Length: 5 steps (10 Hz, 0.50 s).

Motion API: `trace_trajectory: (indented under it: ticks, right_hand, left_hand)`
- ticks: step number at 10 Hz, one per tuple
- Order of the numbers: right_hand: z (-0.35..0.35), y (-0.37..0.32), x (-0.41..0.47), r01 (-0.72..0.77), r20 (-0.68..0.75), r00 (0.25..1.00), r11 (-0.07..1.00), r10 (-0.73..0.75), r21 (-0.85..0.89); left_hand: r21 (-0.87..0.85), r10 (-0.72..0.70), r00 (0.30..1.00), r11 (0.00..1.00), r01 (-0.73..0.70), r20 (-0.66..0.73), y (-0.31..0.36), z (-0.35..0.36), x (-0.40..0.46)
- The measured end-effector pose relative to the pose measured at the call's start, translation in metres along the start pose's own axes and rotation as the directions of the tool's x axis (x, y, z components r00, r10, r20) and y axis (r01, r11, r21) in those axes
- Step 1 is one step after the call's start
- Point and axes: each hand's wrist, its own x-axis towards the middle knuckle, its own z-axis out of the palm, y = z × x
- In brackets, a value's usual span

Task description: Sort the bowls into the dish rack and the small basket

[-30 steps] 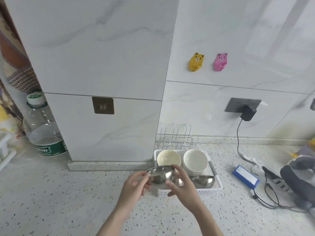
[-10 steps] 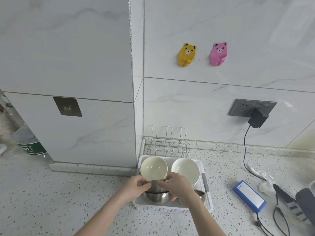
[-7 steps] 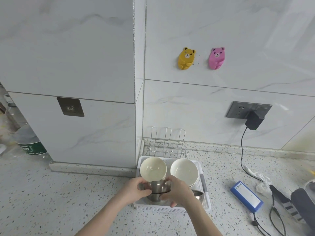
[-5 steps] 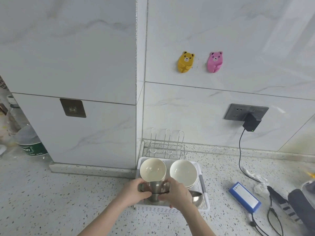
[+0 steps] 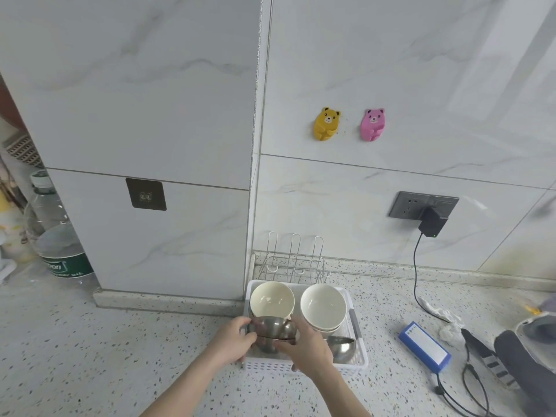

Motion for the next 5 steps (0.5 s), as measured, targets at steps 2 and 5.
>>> trace_trajectory:
  ticks: [2, 5]
  right_hand:
    - [0.009, 0.002, -0.020, -0.042, 0.050, 0.998, 0.989, 0.035, 0.139]
    - [0.030, 0.002, -0.041, -0.099, -0.010, 0.994, 0.959, 0.106, 0.267]
  left_hand:
    - [-0.086, 0.013, 1.000, 0.996, -0.014, -0.013, -0.011, -0.005, -0.016]
    - [-0.240, -0.112, 0.994, 0.964, 0.111, 0.009, -0.055, -0.035, -0.047]
